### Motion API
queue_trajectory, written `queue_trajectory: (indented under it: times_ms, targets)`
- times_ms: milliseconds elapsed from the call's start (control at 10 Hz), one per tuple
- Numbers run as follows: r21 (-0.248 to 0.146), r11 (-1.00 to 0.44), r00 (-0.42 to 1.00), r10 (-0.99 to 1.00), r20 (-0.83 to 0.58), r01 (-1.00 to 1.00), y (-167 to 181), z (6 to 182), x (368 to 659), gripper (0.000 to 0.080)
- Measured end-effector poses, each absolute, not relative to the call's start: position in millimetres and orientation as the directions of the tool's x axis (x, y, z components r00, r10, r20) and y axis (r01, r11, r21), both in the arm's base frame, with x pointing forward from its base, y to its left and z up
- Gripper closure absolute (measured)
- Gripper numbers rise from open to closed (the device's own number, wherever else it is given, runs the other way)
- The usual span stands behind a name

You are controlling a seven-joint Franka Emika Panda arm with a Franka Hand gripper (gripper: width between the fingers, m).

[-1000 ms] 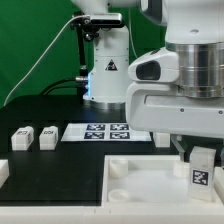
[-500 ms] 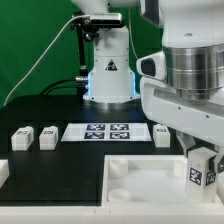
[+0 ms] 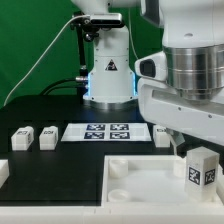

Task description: Assemble one leg

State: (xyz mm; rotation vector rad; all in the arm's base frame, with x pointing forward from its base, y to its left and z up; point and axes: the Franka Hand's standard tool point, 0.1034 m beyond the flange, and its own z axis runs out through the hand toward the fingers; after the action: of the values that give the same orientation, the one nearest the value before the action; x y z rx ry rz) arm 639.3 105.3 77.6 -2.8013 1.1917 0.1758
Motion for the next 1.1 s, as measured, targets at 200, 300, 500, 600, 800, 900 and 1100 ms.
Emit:
queue_trajectory:
  times_ms: [200,300,500,600,800,900,1100]
  targets:
    - [-0.045,-0.85,0.845,-0.516,-0.14,-0.526,104.9,77.8,636.4,0.0151]
    - [-0.046,-0.922,0.919,-0.376,-0.123,-0.384,104.5,78.3,636.7,0.0151]
    - [-0.055,-0.991,0.988,-0.115,-0.104,-0.122,102.4,78.2,638.4,0.0151]
    - [-0.057,-0.997,0.994,0.052,-0.1,0.046,100.6,78.9,639.3,0.0151]
    - [-0.068,-0.956,0.953,0.292,-0.083,0.286,100.3,80.9,641.2,0.0151]
    - [-0.078,-0.913,0.911,0.406,-0.073,0.401,99.5,80.8,641.4,0.0151]
    - [-0.086,-0.857,0.856,0.513,-0.062,0.507,99.2,80.3,641.3,0.0151]
